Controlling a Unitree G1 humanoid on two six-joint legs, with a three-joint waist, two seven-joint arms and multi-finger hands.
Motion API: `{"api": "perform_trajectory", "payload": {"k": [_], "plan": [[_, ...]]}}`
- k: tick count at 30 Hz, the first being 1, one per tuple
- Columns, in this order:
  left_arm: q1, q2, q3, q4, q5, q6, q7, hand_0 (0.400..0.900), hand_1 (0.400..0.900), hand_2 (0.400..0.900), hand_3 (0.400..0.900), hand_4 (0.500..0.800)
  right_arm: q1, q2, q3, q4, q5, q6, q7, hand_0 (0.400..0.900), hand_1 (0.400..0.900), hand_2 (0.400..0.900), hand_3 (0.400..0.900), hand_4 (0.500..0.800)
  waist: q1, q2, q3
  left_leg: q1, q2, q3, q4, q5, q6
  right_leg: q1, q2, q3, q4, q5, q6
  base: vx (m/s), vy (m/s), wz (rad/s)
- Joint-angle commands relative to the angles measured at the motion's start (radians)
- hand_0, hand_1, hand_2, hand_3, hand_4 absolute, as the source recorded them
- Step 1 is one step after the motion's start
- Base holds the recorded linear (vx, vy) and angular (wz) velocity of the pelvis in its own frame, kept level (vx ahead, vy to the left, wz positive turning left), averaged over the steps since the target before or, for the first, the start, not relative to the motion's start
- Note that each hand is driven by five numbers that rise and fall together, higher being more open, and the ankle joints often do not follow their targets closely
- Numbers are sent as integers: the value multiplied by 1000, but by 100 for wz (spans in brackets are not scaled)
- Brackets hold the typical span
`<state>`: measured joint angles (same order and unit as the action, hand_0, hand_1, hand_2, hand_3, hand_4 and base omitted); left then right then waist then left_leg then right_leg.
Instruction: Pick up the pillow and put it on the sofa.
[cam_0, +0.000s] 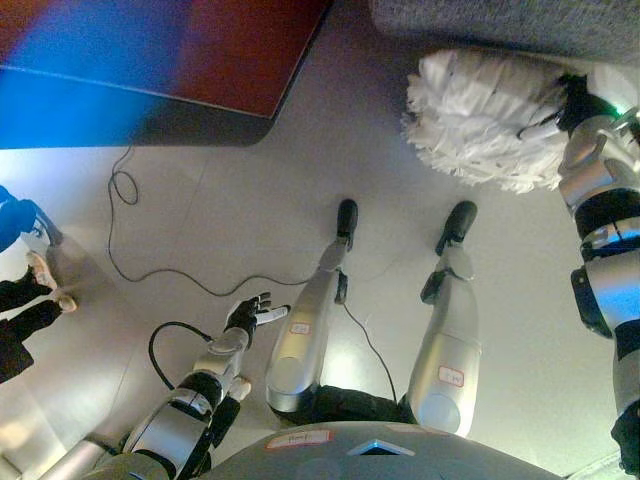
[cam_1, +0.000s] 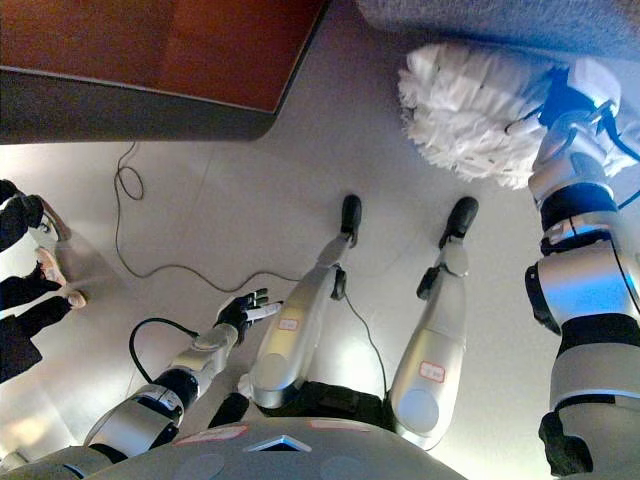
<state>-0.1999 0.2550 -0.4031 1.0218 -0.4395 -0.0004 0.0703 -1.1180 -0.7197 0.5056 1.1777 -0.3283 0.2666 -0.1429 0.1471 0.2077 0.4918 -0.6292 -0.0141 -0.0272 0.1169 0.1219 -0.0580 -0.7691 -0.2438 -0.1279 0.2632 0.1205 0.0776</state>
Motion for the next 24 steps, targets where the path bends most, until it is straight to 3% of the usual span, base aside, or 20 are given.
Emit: {"api": "perform_trajectory", "payload": {"k": [1,9,10,11,18,24], "plan": [[103,59,-14,-26,-70,19,42,900,900,900,900,800,-135,-108,93,12,-58,23,-31,900,900,900,900,800,28,116,28,-118,-14,-45,27,58,28,-65,14,22,92,-66,17,-46,50,11],[177,89,9,-95,-109,-5,39,900,900,900,900,800,-258,-148,143,8,-2,66,-31,900,900,900,900,800,60,160,28,-238,-16,-62,59,73,27,-188,7,67,136,-74,23,-38,45,9],[194,95,18,-107,-113,-16,35,900,900,900,900,800,-278,-156,151,4,7,57,-19,757,757,757,757,714,65,165,28,-258,-15,-64,66,73,27,-209,9,76,145,-77,22,-23,49,0],[199,97,21,-112,-117,-19,34,900,900,900,900,800,-286,-159,155,1,21,51,-19,400,400,400,400,500,66,167,28,-268,-15,-65,71,72,26,-220,9,81,149,-79,22,-21,55,-1],[245,107,39,-166,-129,-25,18,900,900,900,900,800,-297,-193,146,-63,54,-15,-77,400,400,400,400,500,69,169,28,-297,-13,-69,82,71,23,-246,13,94,156,-80,26,-9,23,-2],[266,114,39,-197,-145,-22,7,900,900,900,900,800,-307,-215,157,-72,63,-43,-43,400,400,400,400,500,69,168,28,-264,-10,-65,50,77,20,-213,12,80,115,-64,30,-26,38,-7]]}}
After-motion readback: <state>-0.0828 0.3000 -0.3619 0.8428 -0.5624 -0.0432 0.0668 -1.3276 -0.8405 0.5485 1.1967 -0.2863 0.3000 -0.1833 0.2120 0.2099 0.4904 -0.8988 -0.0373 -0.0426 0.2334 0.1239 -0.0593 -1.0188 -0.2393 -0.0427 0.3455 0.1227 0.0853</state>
